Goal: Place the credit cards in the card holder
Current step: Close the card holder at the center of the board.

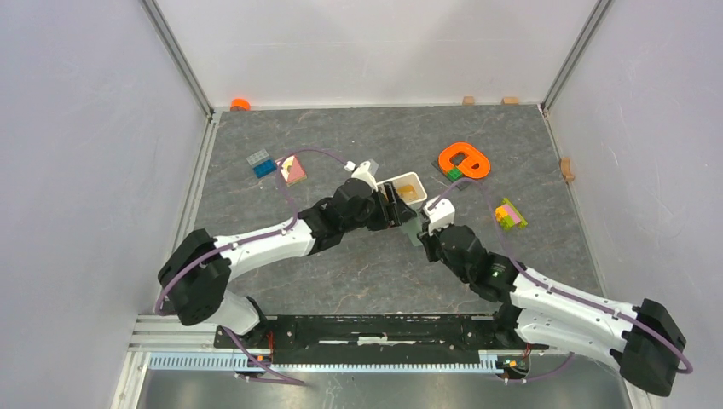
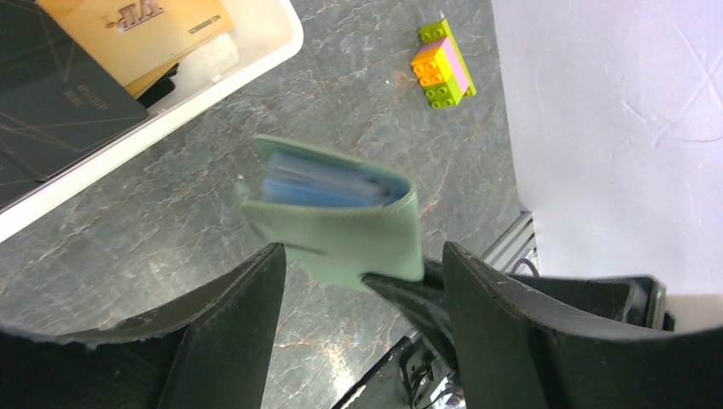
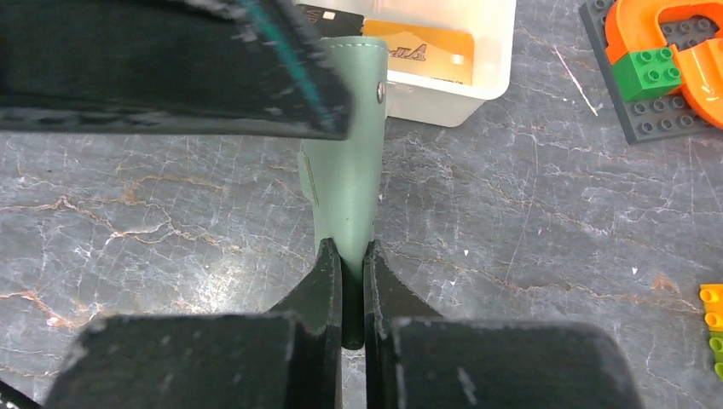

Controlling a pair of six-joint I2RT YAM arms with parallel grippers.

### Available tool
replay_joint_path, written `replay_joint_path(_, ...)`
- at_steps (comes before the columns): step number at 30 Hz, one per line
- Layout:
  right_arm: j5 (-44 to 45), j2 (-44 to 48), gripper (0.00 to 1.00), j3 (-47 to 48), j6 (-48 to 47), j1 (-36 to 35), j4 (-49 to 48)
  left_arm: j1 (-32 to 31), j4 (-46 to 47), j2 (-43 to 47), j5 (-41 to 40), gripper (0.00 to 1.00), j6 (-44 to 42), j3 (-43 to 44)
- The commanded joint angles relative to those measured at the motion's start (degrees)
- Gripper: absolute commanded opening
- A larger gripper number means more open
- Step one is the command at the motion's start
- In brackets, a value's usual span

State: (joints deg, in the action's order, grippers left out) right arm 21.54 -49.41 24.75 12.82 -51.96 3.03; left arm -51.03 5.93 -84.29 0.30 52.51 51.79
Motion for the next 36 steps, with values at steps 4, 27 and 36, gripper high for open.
replay_joint_path(4,14.8,-6.0,0.00,2.6,-2.4,-9.0,-7.4,-0.1,8.7,-2.4,2.1,0.76,3.9,-2.0)
replay_joint_path(27,37.9,-20.1,0.46,9.2,1.5,-25.7,2.6,-0.1,15.3,-3.7,5.6,0.02,6.5,-12.2)
replay_joint_path(36,28.0,-11.2,0.90,8.2,4.6,-21.1,9.5,1.0,29.5,-5.7,17.8,0.02,9.4,-25.5)
